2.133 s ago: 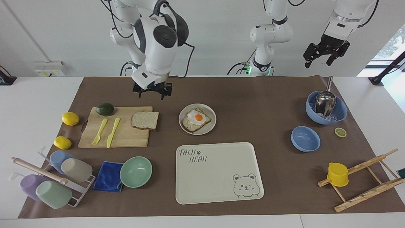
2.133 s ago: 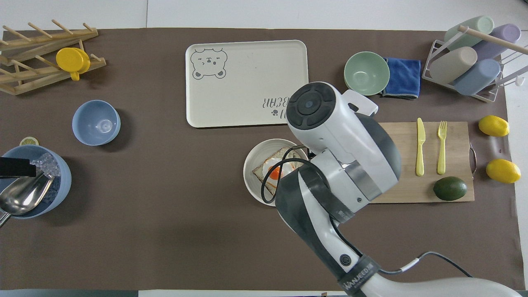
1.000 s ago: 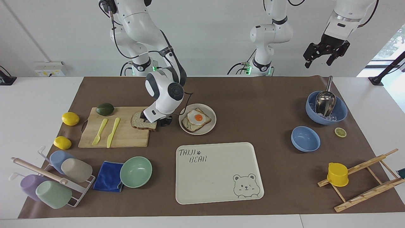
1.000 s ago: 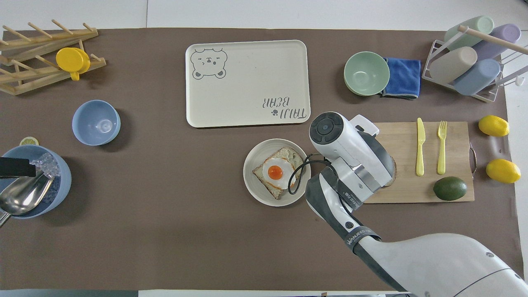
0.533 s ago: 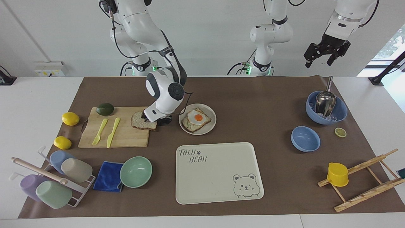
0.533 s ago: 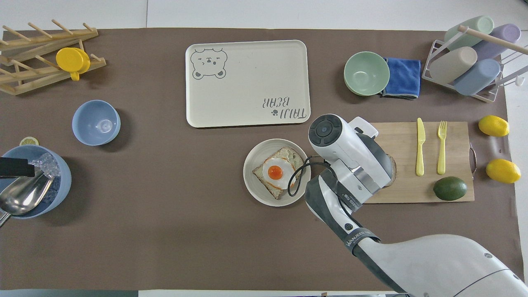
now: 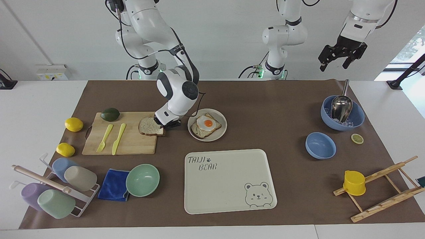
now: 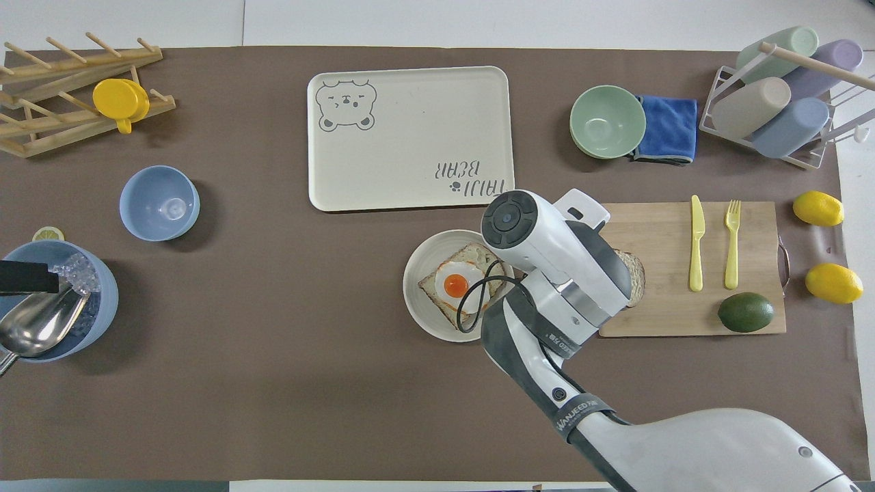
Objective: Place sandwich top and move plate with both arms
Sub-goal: 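Grasp the bread slice with the right gripper and lift it, then carry the bread over the egg toast and lower it onto the plate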
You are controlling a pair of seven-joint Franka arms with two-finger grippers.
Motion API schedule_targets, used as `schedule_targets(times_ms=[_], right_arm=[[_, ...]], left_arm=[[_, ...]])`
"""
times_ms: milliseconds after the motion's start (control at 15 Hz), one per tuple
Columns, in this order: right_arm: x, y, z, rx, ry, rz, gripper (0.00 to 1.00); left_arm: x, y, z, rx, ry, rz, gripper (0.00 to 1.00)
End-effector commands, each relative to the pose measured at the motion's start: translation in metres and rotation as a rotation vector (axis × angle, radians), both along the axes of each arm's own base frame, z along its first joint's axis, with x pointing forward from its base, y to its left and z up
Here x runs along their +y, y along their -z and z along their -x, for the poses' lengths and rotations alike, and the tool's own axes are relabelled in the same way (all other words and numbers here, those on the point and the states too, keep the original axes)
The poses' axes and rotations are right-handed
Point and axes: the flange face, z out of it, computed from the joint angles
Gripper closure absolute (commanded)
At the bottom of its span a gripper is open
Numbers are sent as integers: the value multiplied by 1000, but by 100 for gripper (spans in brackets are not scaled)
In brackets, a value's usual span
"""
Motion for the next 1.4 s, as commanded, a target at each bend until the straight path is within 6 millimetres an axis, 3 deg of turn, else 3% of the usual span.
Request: schedule_targets(times_ms=[0, 200, 333, 400, 533, 600, 800, 1000, 1200, 1333], right_arm=[[61, -41, -23, 44, 20, 12, 100], [101, -70, -28, 75, 12, -1, 100], [156, -78, 0, 64, -76, -12, 100], [179, -72, 11, 54, -89, -25, 100], [199, -58, 18, 18, -28, -55, 100], [216, -54, 31, 11, -56, -60, 100], [225, -46, 32, -11, -75, -81, 100], [219, -42, 24, -38, -109, -53, 100], [205, -25, 16, -28, -160, -36, 100], [207, -15, 19, -43, -175, -61, 100]], left_arm=[[2, -6, 5, 2, 4, 5, 0], [4, -6, 5, 0, -2, 6, 0], [4, -7, 6, 0, -2, 6, 0], [4, -8, 7, -3, -1, 6, 0], [8, -7, 6, -1, -8, 7, 0], [9, -7, 7, -1, -11, 8, 0], [13, -7, 8, 0, -19, 8, 0], [21, -7, 8, 0, -36, 6, 0], [22, -7, 8, 0, -39, 6, 0], [23, -6, 8, 2, -40, 7, 0]])
